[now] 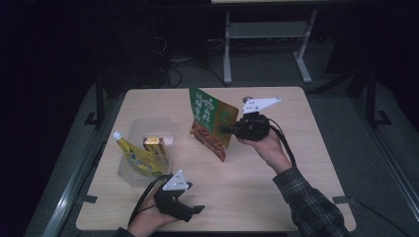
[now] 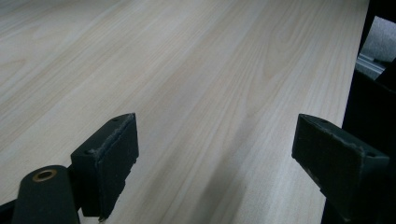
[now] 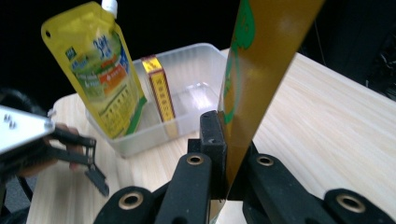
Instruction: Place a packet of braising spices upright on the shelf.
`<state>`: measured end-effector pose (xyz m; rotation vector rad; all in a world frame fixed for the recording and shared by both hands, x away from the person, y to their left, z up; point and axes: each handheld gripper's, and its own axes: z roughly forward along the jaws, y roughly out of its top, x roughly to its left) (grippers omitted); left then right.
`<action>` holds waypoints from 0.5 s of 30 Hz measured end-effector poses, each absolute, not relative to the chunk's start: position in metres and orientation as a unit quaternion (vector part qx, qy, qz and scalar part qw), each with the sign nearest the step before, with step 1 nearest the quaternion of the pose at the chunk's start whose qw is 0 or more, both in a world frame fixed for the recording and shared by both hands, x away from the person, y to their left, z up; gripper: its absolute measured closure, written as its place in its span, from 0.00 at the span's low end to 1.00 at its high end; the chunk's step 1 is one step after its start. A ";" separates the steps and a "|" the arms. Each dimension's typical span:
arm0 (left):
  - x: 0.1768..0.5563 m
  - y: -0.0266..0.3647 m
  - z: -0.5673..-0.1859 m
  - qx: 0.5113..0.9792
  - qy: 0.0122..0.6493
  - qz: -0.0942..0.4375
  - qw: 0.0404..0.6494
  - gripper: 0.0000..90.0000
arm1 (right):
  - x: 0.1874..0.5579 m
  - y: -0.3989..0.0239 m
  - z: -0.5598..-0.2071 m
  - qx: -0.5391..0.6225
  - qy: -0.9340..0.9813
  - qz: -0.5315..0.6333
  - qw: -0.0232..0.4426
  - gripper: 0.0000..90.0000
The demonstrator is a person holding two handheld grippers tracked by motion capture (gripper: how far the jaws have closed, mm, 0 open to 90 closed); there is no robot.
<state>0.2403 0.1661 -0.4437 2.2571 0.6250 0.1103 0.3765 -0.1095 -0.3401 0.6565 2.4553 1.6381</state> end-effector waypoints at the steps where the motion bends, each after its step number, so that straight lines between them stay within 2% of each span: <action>1: 0.240 0.166 -0.444 0.887 0.246 0.043 0.388 0.16 | 0.379 -0.105 -0.337 0.214 0.812 0.540 0.059 1.00; 15: 0.241 0.162 -0.446 0.888 0.243 0.031 0.389 0.16 | 0.409 -0.044 -0.309 0.176 0.816 0.548 0.056 1.00</action>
